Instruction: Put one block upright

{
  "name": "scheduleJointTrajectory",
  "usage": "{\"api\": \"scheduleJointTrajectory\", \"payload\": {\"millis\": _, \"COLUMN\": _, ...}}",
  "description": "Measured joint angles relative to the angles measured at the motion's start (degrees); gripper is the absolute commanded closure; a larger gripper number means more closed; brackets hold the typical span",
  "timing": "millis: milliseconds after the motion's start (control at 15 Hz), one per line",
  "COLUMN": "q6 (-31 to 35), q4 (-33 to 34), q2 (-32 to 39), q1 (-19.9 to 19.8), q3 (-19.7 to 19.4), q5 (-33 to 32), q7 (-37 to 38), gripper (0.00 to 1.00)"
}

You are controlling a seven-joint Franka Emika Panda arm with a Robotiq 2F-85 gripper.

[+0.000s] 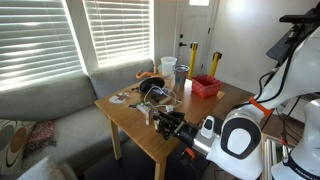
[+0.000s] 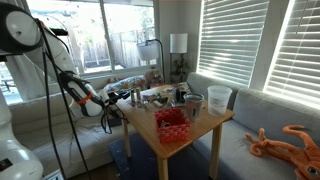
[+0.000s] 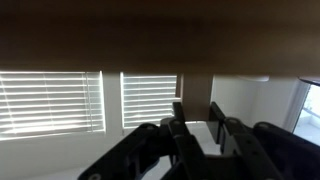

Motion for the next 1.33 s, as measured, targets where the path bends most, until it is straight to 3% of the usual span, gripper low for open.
{"api": "scheduleJointTrajectory", "payload": {"millis": 467, "q6": 0.0, "q4": 0.0, "q2": 0.0, "q1": -0.21, "q3": 0.0, "q5": -0.03, "q7": 0.0, "gripper": 0.93}}
{"api": "scheduleJointTrajectory", "payload": {"millis": 600, "q6": 0.0, "q4": 0.0, "q2": 0.0, "q1": -0.21, "q3": 0.0, "q5": -0.03, "q7": 0.0, "gripper": 0.78}}
{"api": "scheduleJointTrajectory", "payload": {"millis": 733, "q6": 0.0, "q4": 0.0, "q2": 0.0, "q1": -0.21, "q3": 0.0, "q5": -0.03, "q7": 0.0, "gripper": 0.69}}
{"api": "scheduleJointTrajectory", "payload": {"millis": 867, "q6": 0.0, "q4": 0.0, "q2": 0.01, "q1": -0.23, "q3": 0.0, "q5": -0.03, "q7": 0.0, "gripper": 0.47}}
{"api": "scheduleJointTrajectory", "payload": {"millis": 1333, "q6": 0.01, "q4": 0.0, "q2": 0.42, "q1": -0.31, "q3": -0.19, "q5": -0.03, "q7": 0.0, "gripper": 0.09}}
